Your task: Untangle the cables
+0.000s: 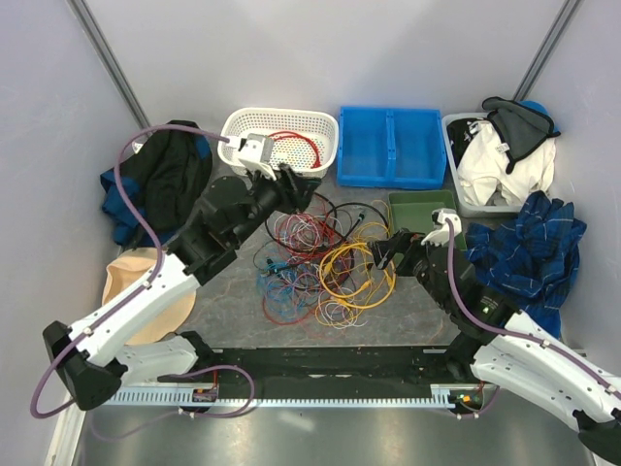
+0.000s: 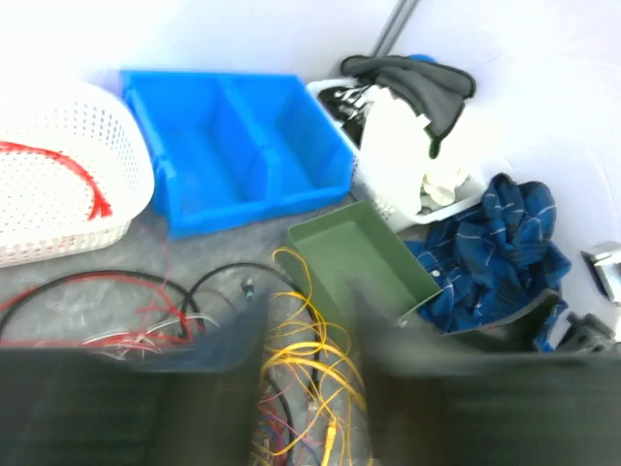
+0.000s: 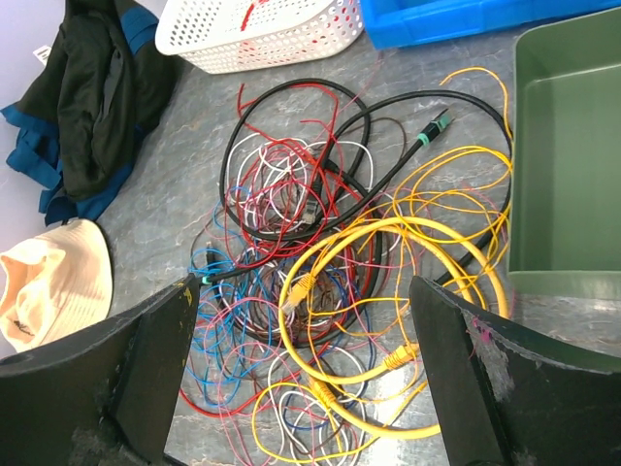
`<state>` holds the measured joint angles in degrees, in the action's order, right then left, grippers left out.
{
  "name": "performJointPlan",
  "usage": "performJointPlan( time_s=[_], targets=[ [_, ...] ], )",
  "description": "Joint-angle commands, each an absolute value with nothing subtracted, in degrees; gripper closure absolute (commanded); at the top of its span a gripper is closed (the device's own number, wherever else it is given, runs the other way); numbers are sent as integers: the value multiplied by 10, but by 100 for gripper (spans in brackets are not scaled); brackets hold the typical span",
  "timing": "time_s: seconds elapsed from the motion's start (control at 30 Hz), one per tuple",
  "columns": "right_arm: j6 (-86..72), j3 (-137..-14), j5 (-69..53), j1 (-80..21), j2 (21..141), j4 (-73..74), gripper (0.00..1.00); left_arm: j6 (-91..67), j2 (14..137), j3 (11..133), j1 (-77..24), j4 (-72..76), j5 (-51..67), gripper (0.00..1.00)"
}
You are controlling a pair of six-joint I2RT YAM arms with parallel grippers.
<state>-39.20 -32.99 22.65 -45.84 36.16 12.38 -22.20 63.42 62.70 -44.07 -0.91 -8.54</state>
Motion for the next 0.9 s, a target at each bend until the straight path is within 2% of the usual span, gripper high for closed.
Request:
performJointPlan(
  time_s=[0.0,0.07,0.1,0.23,0.37,0.73,0.77,0.87],
  targets=[
    [-392,-330,211,-457,364,87,3,-248,721,612,-441,-99,-51,20],
    [-391,-330,213,-457,359,95,4,-272,743,561,-441,-62,-54,4],
    [-391,-330,216,-457,353,97,4,-286,747,541,-441,-17,-60,1],
    [-387,-330,231,-457,337,116,4,-358,776,487,-438,36,-83,1],
    [-386,-328,239,-457,330,124,4,-381,822,503,-429,23,-89,1],
    [-387,-322,249,-457,316,143,4,-385,980,521,-418,47,-52,33],
    [-386,-323,249,-457,316,145,4,-387,984,520,-416,49,-51,43],
    [-383,-323,254,-457,316,145,4,-383,982,516,-414,57,-53,61]
  ],
)
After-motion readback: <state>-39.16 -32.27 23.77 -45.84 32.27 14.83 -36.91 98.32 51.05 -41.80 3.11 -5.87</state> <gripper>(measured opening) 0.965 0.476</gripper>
